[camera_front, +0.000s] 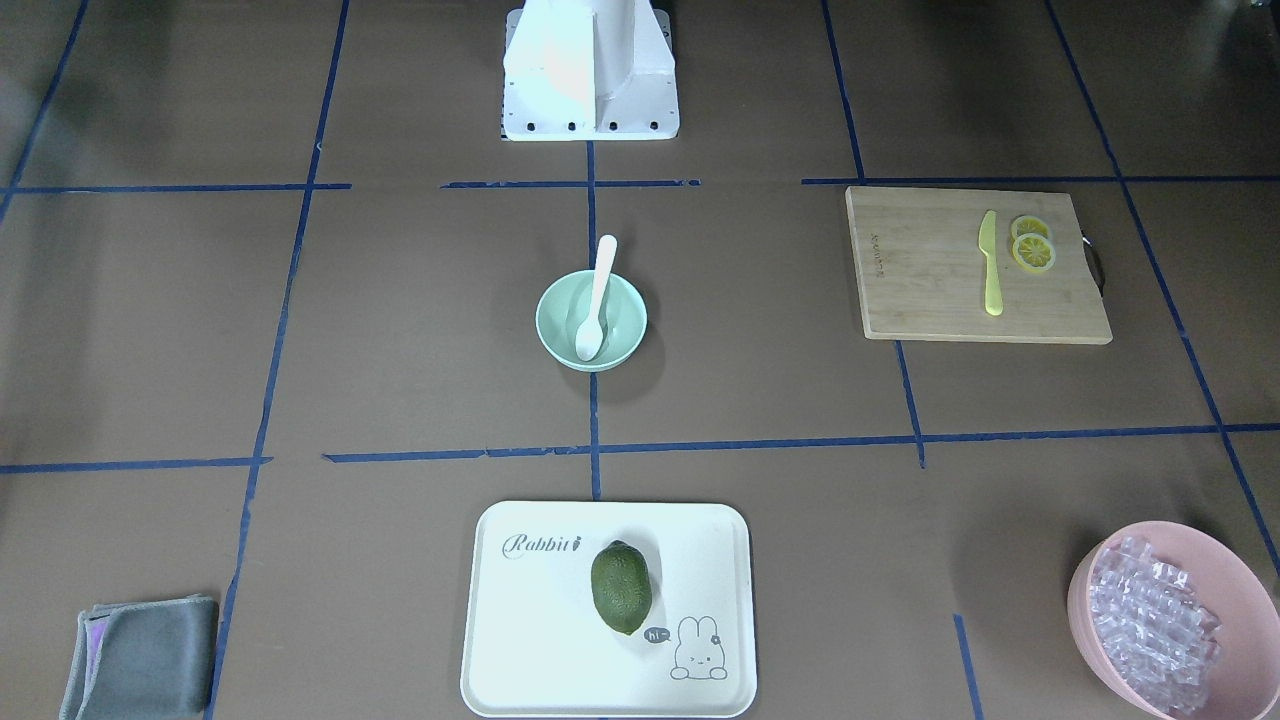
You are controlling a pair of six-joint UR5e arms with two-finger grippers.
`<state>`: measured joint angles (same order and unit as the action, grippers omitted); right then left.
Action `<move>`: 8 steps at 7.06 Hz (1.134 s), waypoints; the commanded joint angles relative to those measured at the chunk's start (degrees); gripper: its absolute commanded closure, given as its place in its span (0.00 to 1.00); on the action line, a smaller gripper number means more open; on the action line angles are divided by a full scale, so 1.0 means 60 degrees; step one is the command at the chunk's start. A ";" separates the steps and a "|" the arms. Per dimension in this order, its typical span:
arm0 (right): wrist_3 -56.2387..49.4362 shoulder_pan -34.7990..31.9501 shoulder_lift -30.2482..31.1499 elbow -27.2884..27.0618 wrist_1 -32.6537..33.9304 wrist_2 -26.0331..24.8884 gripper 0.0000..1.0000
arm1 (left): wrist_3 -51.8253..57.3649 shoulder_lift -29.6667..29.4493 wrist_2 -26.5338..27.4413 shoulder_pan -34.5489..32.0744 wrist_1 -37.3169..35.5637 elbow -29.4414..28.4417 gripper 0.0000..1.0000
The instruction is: Place spoon in bowl
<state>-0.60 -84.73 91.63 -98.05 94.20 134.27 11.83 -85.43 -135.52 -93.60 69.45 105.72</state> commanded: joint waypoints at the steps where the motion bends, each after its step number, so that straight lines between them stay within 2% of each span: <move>1: -0.0003 0.0001 -0.0037 0.0052 0.0003 -0.0025 0.00 | 0.0064 -0.0059 0.0584 -0.0001 0.0042 0.0031 0.00; 3: 0.0012 0.0001 0.0138 0.0095 0.0032 0.0106 0.00 | 0.0036 0.0014 0.0556 -0.0001 0.0187 0.0235 0.00; 5: -0.0148 0.0146 0.0124 0.0765 0.0004 0.0004 0.00 | 0.0006 0.0160 0.0599 -0.0015 0.0232 0.0280 0.00; 8: -0.0339 0.0162 0.0080 0.0756 -0.0026 -0.0054 0.00 | 0.0021 0.0484 0.0541 0.0057 0.0233 0.0164 0.00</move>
<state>-1.93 -83.75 92.25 -93.43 94.06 134.12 11.88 -82.86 -132.26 -93.51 70.91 107.13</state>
